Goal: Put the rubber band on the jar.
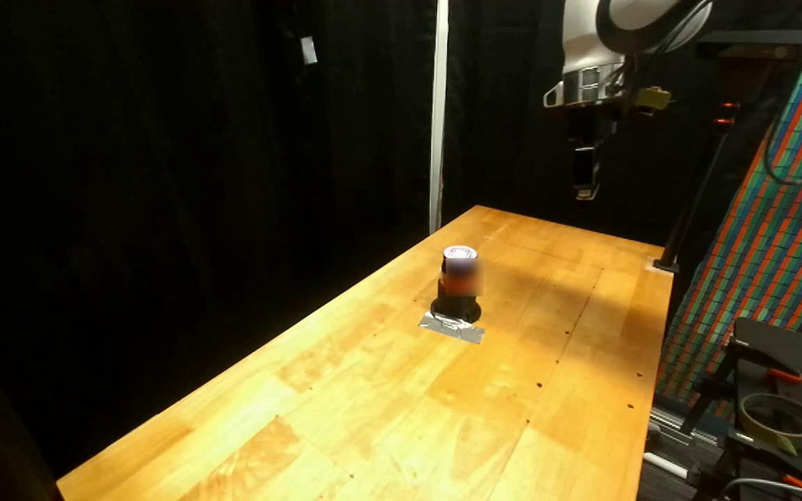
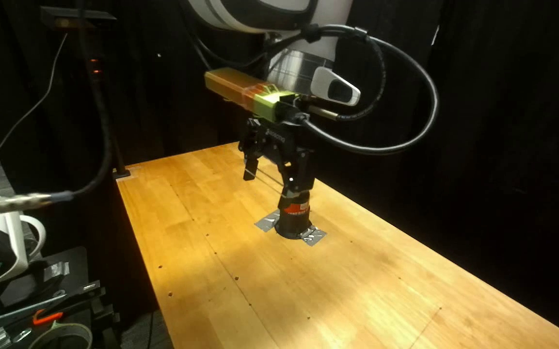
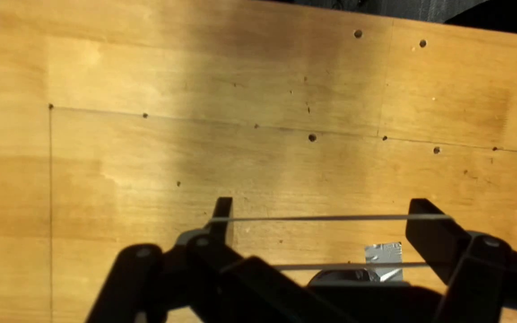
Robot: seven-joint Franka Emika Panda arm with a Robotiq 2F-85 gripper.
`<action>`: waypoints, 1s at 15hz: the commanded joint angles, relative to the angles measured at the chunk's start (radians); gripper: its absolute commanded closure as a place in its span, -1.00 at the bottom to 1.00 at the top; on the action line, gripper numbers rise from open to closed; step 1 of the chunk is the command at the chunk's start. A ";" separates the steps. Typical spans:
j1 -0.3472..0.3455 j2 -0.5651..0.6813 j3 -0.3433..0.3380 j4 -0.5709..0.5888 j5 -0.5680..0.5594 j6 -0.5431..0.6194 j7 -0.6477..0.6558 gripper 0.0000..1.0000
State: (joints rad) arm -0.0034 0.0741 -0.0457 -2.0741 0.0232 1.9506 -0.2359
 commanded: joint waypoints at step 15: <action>0.068 0.776 0.130 0.968 0.031 -0.209 0.085 -1.00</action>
State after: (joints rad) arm 0.0527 0.7316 0.0815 -1.3040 0.0558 1.8267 -0.1829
